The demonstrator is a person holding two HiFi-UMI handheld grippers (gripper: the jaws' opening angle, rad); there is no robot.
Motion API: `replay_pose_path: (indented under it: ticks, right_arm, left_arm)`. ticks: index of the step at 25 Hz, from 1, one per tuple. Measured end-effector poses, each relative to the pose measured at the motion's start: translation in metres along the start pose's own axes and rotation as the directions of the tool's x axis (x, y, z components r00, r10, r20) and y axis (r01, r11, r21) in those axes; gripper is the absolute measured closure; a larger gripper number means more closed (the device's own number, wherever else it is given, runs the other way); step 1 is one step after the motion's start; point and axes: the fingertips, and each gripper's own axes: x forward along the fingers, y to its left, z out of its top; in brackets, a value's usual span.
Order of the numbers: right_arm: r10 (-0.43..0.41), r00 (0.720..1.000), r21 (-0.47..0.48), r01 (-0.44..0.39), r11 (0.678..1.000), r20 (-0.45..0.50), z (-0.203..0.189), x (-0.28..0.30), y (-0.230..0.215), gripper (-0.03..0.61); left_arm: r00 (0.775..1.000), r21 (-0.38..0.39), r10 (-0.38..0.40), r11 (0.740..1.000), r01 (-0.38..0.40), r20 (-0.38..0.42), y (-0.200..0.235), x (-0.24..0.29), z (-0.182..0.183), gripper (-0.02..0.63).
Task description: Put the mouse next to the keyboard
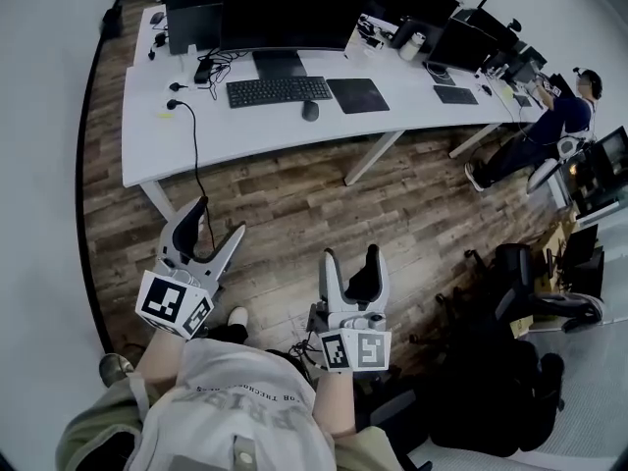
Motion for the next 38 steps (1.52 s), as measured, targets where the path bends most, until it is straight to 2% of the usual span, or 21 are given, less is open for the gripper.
replay_pose_path:
  ticks: [5,11,16,25,32,38]
  right_arm:
    - [-0.009,1.000,-0.063,0.007,0.998,-0.027,-0.008,0.022,0.012,0.225]
    - [-0.012,0.996,-0.086,0.004,0.996,-0.084,-0.027,0.037,0.009,0.225]
    - [0.001,0.993,-0.070,-0.010,0.997,-0.120,-0.044,0.059,-0.012,0.225]
    - [0.080,0.991,-0.042,-0.085,0.995,-0.111,-0.049,0.136,-0.079,0.225]
    - [0.152,0.980,-0.007,-0.155,0.988,-0.128,-0.047,0.195,-0.140,0.225]
    - [0.184,0.972,0.028,-0.182,0.983,-0.143,-0.055,0.234,-0.182,0.225]
  left_arm:
    - [1.000,-0.035,-0.026,0.999,0.025,-0.011,0.020,0.013,-0.001,0.248]
    - [0.998,-0.052,-0.033,0.998,0.030,-0.061,0.026,0.029,-0.020,0.208]
    - [0.995,-0.046,-0.012,0.999,0.008,-0.095,0.032,0.052,-0.034,0.189]
    - [0.993,-0.010,0.076,0.997,-0.077,-0.087,0.042,0.137,-0.033,0.179]
    - [0.990,0.019,0.121,0.993,-0.120,-0.077,0.028,0.221,-0.026,0.176]
    - [0.980,0.033,0.170,0.985,-0.167,-0.106,0.029,0.261,-0.033,0.175]
